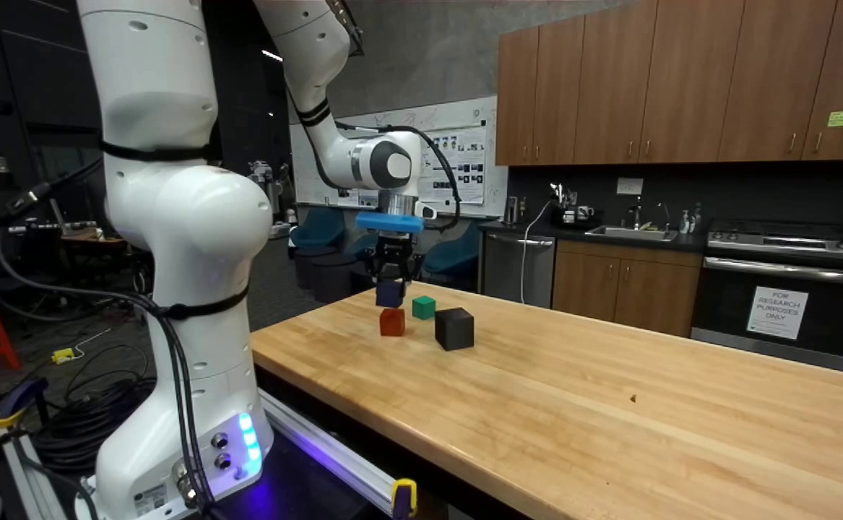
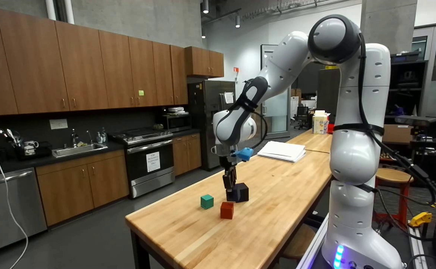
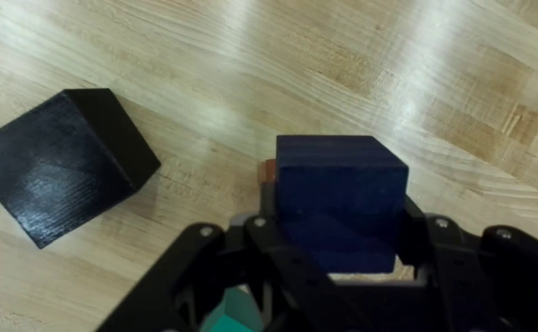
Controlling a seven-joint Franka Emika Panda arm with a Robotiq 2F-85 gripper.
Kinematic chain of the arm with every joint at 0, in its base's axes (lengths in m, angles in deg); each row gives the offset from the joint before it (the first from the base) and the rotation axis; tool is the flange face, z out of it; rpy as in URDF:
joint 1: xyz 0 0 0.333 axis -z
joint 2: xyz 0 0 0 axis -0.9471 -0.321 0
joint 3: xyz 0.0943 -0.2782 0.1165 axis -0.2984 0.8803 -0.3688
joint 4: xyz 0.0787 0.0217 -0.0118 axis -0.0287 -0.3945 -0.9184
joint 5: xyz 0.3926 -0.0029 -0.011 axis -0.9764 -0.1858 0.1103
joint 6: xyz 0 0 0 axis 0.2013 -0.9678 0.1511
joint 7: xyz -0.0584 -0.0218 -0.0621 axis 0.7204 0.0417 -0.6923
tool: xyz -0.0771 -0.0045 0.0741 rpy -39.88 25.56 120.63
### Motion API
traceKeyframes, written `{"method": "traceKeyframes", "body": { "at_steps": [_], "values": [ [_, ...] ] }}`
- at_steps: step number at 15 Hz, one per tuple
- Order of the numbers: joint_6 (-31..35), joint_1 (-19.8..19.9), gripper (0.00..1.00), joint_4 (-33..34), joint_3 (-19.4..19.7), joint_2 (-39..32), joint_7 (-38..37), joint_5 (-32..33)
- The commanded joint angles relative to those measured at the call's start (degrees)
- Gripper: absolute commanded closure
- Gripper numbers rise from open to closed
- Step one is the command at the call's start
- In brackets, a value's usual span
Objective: Pick up the green square block and put it on the table, pick up the orange square block and put it on the table, pick up the navy blue square block and put it on the orange square block
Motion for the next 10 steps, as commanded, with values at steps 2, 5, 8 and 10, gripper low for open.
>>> {"method": "traceKeyframes", "body": {
  "at_steps": [2, 5, 8, 10],
  "values": [
    [6.19, -0.96, 0.69, -2.77, -0.90, 1.01, 1.32, 1.40],
    [10.68, -1.22, 0.69, -3.42, -1.27, 0.55, 1.05, 3.02],
    [12.89, -1.14, 0.69, -4.02, -1.29, 0.29, 1.19, 4.51],
    [13.86, -1.19, 0.69, -4.50, -1.29, 0.03, 1.45, 4.80]
  ]
}}
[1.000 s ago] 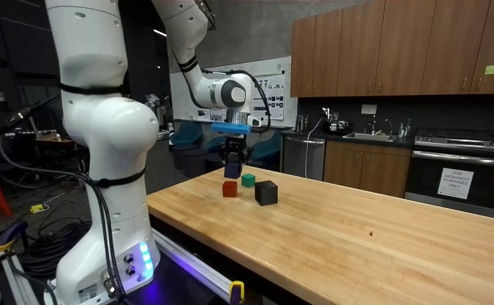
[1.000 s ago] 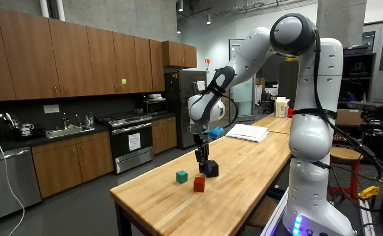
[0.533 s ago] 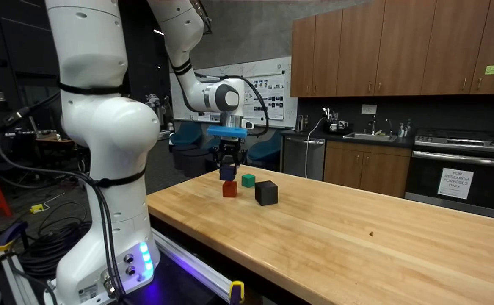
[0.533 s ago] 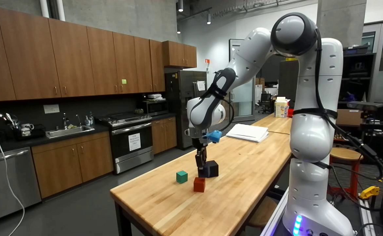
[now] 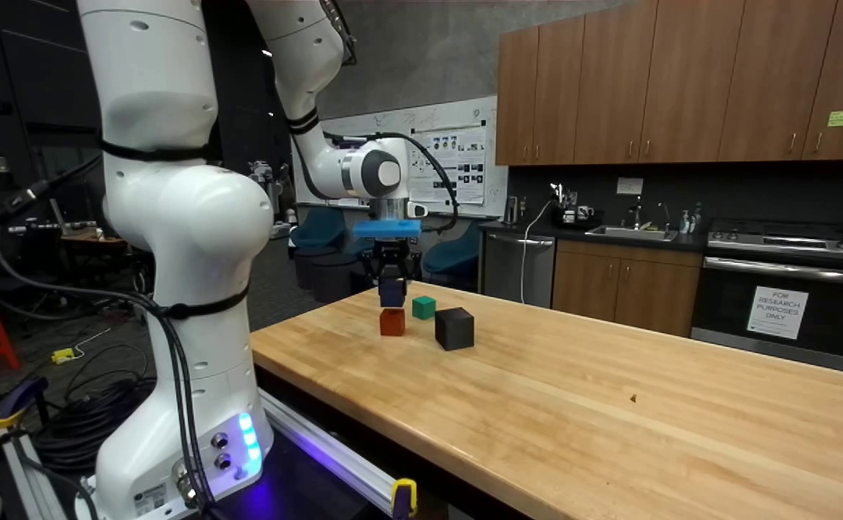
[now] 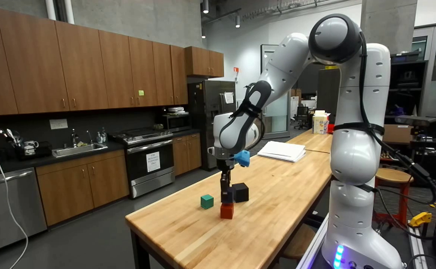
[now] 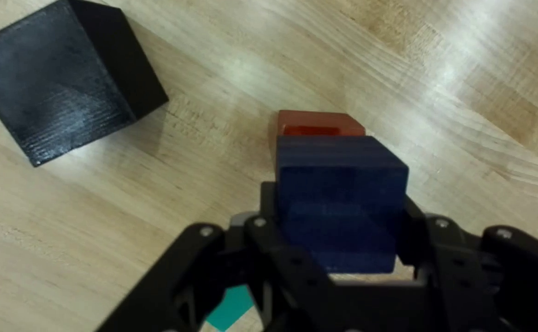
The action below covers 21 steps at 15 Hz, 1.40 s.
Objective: Pick up the green square block and put it on the table, pick up the orange square block and put it on the table, pick up the navy blue square block and put it on the orange square block
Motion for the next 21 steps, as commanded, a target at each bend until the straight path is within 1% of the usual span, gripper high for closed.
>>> {"method": "traceKeyframes", "body": {
  "at_steps": [1, 10, 11, 12, 13, 15, 16, 19, 20, 21],
  "values": [
    [2.64, -0.29, 0.69, -1.30, -0.02, -0.08, 0.80, 1.06],
    [4.74, -0.60, 0.69, -1.36, -0.90, -2.15, 1.11, 1.10],
    [4.69, -0.54, 0.59, -1.36, -0.96, -2.26, 0.99, 1.13],
    [4.65, -0.49, 0.31, -1.37, -0.99, -2.34, 0.90, 1.14],
    [4.60, -0.43, 0.19, -1.39, -0.99, -2.27, 0.70, 1.33],
    [4.51, -0.34, 0.19, -1.41, -0.92, -1.87, 0.43, 1.67],
    [4.47, -0.28, 0.17, -1.42, -0.88, -1.60, 0.27, 1.92],
    [4.24, -0.09, 0.03, -1.29, -0.69, -0.73, -0.29, 2.77],
    [4.08, -0.01, 0.00, -1.20, -0.61, -0.33, -0.50, 3.01],
    [3.99, 0.04, 0.00, -1.10, -0.52, -0.03, -0.72, 3.26]
  ]
}}
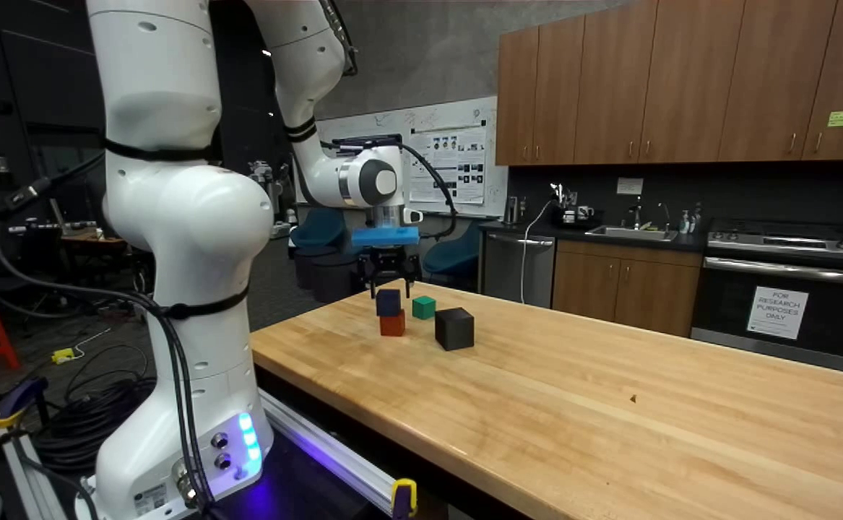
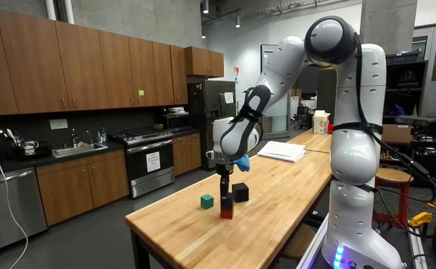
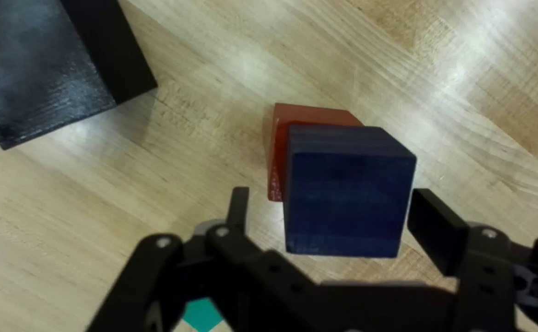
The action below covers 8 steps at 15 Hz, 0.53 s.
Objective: Pick up the green square block and put it on the table, pick up the orange square block and put it on the table, pick up the navy blue square block and put it on the orange square block
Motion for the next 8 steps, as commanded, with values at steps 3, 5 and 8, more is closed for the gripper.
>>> {"method": "traceKeyframes", "body": {
  "at_steps": [3, 5, 8],
  "values": [
    [-0.09, 0.30, 0.00, 0.13, 0.64, 2.93, -1.30, 1.71],
    [-0.21, 0.39, 0.00, 0.14, 0.79, 3.64, -1.41, 1.79],
    [-0.83, 0.42, 0.00, 0.21, 1.09, 4.92, -2.22, 1.63]
  ]
}}
